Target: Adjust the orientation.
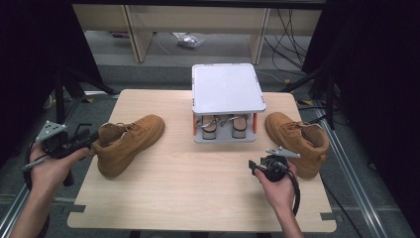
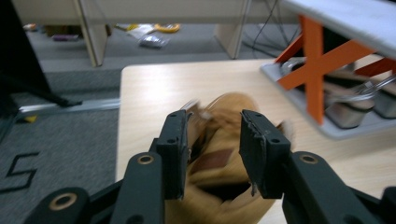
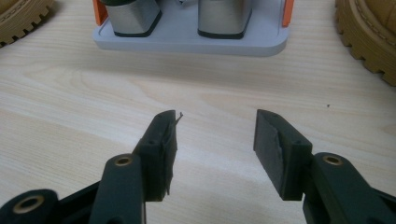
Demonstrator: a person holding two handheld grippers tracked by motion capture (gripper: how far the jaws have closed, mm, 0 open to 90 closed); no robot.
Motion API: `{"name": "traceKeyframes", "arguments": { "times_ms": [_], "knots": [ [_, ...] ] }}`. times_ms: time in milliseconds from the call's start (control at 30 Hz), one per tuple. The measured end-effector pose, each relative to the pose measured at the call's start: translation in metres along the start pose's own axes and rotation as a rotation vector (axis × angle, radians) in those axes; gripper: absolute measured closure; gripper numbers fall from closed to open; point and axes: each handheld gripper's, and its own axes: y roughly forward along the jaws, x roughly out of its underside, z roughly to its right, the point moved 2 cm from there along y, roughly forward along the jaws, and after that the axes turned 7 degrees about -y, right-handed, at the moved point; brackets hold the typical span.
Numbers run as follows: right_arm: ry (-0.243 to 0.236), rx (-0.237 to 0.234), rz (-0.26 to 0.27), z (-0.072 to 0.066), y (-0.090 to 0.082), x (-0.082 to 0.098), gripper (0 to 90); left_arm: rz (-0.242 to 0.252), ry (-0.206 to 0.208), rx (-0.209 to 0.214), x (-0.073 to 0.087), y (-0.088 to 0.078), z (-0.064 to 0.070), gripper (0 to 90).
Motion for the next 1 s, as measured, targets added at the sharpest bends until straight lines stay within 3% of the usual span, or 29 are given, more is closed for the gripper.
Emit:
{"name": "traceKeyframes", "arguments": {
  "times_ms": [200, 567, 600, 633, 700, 1000],
  "knots": [
    [0.002, 0.012, -0.012, -0.001, 0.002, 0.001, 49.8, -0.044, -0.084, -0.02, 0.013, 0.01, -0.015, 58.1],
    [0.005, 0.0, -0.001, 0.001, -0.001, 0.001, 49.8, -0.119, -0.138, -0.042, 0.018, 0.041, -0.019, 60.1],
    [0.006, 0.011, -0.008, 0.001, -0.002, 0.001, 49.8, -0.126, -0.137, -0.046, 0.017, 0.042, -0.019, 60.6],
    [0.046, 0.009, -0.015, -0.003, -0.001, 0.002, 49.7, -0.133, -0.132, -0.05, 0.016, 0.043, -0.019, 61.7],
    [-0.003, 0.008, -0.011, 0.001, -0.001, 0.002, 49.7, -0.146, -0.128, -0.063, 0.014, 0.045, -0.019, 64.5],
    [0.002, -0.007, -0.009, 0.0, 0.001, 0.004, 49.8, -0.164, -0.113, -0.1, 0.012, 0.047, -0.016, 72.2]
  ]
}}
